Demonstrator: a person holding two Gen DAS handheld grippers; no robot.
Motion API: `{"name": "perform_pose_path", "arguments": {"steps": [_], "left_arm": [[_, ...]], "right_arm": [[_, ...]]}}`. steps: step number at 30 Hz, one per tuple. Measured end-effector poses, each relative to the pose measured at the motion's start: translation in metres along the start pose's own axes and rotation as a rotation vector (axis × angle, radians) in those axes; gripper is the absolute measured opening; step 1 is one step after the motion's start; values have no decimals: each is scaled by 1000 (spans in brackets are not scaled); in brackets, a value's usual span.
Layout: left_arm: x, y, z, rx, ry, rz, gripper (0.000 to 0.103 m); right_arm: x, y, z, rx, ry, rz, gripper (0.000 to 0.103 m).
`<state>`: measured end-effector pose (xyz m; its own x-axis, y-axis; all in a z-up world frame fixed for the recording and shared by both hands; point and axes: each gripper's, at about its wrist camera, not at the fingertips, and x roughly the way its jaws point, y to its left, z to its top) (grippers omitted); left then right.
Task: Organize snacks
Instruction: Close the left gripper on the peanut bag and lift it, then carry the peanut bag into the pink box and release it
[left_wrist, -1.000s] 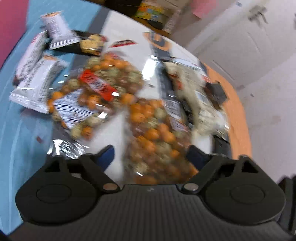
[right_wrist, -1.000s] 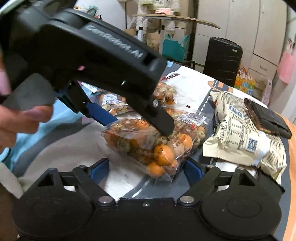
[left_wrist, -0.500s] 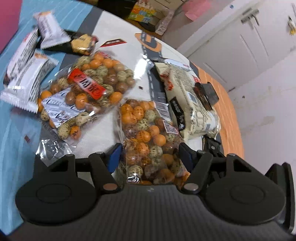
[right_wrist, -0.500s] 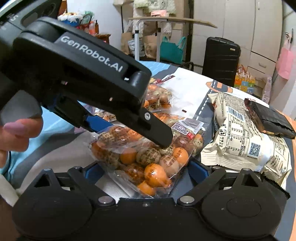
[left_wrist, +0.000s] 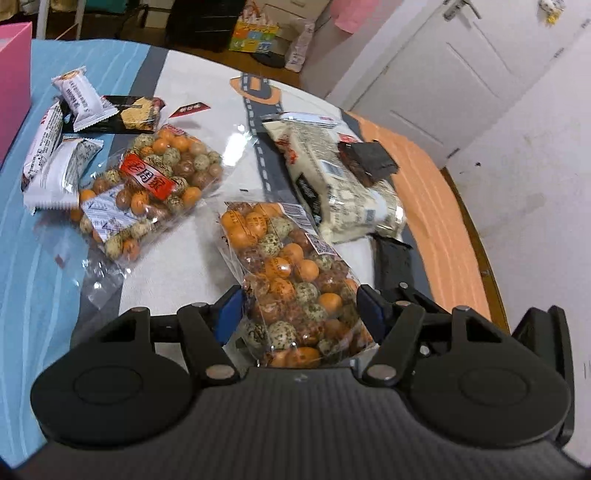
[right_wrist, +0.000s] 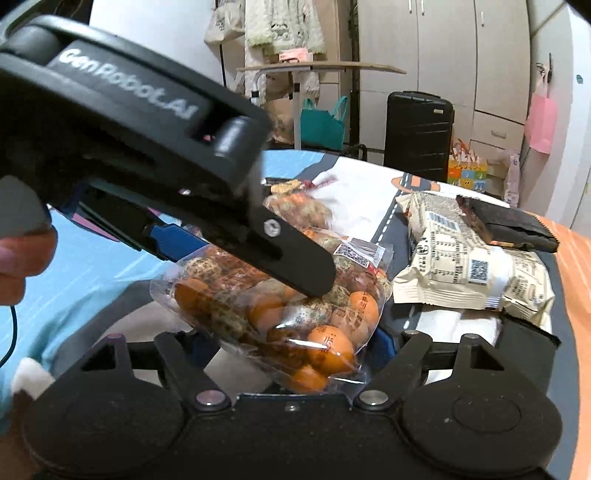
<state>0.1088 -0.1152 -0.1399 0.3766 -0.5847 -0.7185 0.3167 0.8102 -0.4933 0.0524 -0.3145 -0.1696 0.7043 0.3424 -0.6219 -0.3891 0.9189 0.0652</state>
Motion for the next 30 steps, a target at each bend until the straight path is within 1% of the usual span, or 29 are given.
{"name": "perform_pose_path", "arguments": {"steps": [4, 7, 13, 17, 24, 30], "left_arm": [[-15, -11, -10, 12, 10, -18, 65], [-31, -18, -16, 30, -10, -12, 65], [-61, -23, -20, 41, -49, -25, 64], [-83, -23, -22, 42, -72, -21, 64], [-133, -17, -23, 23, -118, 12, 64], [-179, -3, -20, 5, -145, 81, 64]], "right_arm": [[-15, 4, 3, 1, -14, 0, 84], [-24, 12, 7, -12, -28, -3, 84], [-43, 28, 15, -64, -77, -15, 83], [-52, 39, 24, -91, -95, -1, 83], [-61, 69, 52, -168, -116, 46, 83], [-61, 101, 75, -207, -124, 113, 83]]}}
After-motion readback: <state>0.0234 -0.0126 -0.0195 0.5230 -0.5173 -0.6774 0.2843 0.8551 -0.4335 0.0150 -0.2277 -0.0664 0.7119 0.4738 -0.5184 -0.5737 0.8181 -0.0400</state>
